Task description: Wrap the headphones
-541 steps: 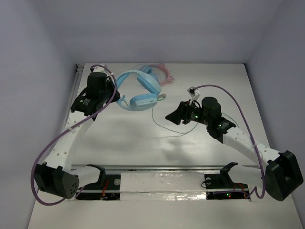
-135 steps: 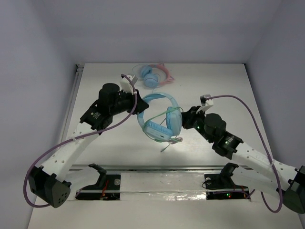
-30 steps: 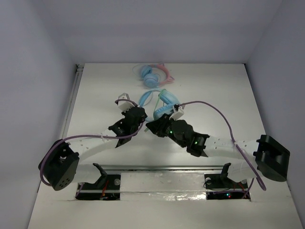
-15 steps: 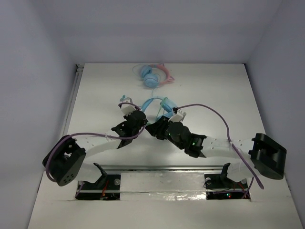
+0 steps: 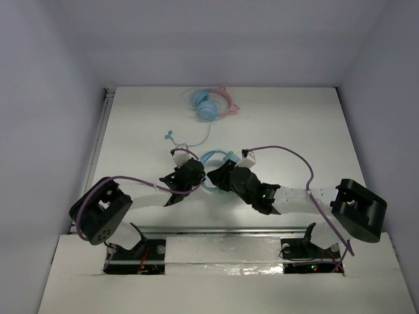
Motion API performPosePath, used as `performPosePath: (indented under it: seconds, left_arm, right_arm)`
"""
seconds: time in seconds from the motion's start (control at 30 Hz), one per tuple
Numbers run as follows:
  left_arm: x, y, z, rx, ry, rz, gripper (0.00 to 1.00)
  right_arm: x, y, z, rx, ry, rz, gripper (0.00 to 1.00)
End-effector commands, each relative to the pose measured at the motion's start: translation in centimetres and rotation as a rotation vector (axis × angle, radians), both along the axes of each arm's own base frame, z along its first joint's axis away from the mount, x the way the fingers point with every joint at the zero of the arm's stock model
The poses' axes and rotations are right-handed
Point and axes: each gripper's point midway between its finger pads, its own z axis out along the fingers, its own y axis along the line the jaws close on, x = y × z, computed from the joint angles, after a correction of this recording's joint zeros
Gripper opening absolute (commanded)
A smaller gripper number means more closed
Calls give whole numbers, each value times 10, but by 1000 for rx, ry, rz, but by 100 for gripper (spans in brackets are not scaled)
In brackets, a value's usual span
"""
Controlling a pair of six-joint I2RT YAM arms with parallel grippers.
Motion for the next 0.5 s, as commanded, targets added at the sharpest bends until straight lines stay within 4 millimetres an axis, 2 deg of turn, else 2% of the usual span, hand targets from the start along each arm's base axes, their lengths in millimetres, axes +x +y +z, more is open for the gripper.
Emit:
performPosePath:
  seconds: [0.0,0.17,0.33,0.47]
  left_arm:
    - [8,-33,35,-184,-71,-37,0]
    - [9,-37,30,-178,-54,-46,0]
    - [9,-44,10,-152,-1,-65,0]
    - [13,-50,3,-145,16,-67,0]
  right_arm:
    - [13,-18,-30,-80,19,-78,39]
    - [18,-19,-41,-97,36,-80,37]
    - [33,-12,-30,-138,4,-61,40]
    - [51,-26,-25,-142,-8,-96,43]
